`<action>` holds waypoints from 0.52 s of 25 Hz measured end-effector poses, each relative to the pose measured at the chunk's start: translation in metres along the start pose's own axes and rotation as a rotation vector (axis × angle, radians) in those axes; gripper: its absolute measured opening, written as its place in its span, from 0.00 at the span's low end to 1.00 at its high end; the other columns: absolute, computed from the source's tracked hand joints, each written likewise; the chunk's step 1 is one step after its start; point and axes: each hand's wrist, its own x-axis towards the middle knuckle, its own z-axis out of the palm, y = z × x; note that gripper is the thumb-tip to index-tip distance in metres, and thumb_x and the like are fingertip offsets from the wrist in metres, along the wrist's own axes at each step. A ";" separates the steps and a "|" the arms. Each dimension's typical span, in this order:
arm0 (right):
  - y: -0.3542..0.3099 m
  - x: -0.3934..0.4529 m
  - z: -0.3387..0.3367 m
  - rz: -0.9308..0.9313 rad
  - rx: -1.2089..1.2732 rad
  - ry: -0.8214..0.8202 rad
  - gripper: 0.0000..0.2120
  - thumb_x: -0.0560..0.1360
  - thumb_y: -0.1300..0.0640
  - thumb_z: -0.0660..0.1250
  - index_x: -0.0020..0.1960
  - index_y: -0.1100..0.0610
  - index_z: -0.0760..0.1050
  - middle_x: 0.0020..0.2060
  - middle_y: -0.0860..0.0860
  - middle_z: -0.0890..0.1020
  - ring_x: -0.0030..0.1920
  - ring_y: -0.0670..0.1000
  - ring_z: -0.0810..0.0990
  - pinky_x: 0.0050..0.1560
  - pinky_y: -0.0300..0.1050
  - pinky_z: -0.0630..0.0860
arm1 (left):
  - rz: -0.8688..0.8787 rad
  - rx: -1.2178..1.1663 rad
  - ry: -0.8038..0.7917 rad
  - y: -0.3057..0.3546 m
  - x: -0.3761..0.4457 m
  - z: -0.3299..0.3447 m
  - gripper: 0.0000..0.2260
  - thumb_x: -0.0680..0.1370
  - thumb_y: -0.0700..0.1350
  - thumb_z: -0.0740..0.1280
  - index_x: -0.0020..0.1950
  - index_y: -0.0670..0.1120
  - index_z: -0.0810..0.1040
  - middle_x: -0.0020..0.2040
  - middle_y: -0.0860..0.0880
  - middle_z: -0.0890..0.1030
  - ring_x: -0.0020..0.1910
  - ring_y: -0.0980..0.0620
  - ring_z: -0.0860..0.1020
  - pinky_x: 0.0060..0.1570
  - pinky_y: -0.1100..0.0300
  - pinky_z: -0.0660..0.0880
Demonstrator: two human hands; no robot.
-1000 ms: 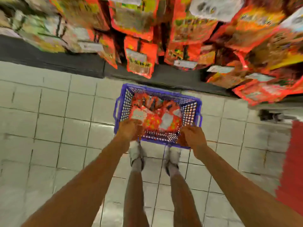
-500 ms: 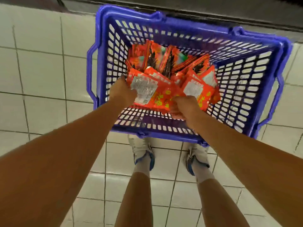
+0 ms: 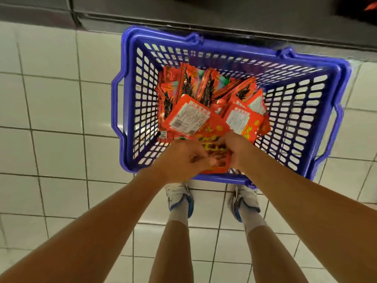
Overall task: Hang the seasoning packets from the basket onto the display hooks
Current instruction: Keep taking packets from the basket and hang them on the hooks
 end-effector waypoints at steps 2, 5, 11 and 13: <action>0.003 -0.002 -0.018 -0.003 -0.039 0.040 0.19 0.75 0.68 0.62 0.66 0.66 0.73 0.58 0.67 0.82 0.52 0.66 0.85 0.52 0.66 0.82 | -0.036 0.140 0.189 -0.005 0.028 -0.012 0.12 0.78 0.50 0.68 0.56 0.46 0.84 0.59 0.44 0.82 0.60 0.44 0.79 0.57 0.50 0.78; 0.008 -0.002 -0.041 -0.024 -0.031 0.041 0.20 0.74 0.68 0.63 0.66 0.64 0.72 0.61 0.67 0.80 0.56 0.68 0.83 0.55 0.70 0.79 | -0.137 0.671 0.319 -0.012 0.087 -0.033 0.29 0.75 0.40 0.69 0.75 0.44 0.67 0.73 0.41 0.70 0.71 0.38 0.68 0.68 0.43 0.70; 0.017 -0.010 -0.059 -0.072 0.109 0.034 0.11 0.78 0.61 0.65 0.60 0.61 0.77 0.52 0.64 0.86 0.47 0.65 0.86 0.43 0.62 0.84 | -0.056 0.635 0.227 -0.002 0.086 -0.025 0.10 0.75 0.37 0.67 0.55 0.42 0.81 0.52 0.41 0.80 0.50 0.37 0.80 0.50 0.45 0.79; 0.015 -0.020 -0.051 -0.098 0.206 -0.018 0.12 0.80 0.54 0.66 0.59 0.59 0.78 0.50 0.62 0.87 0.47 0.64 0.87 0.46 0.61 0.84 | 0.130 0.430 0.175 0.010 0.052 -0.011 0.06 0.75 0.35 0.68 0.50 0.40 0.82 0.50 0.42 0.80 0.48 0.40 0.80 0.46 0.45 0.78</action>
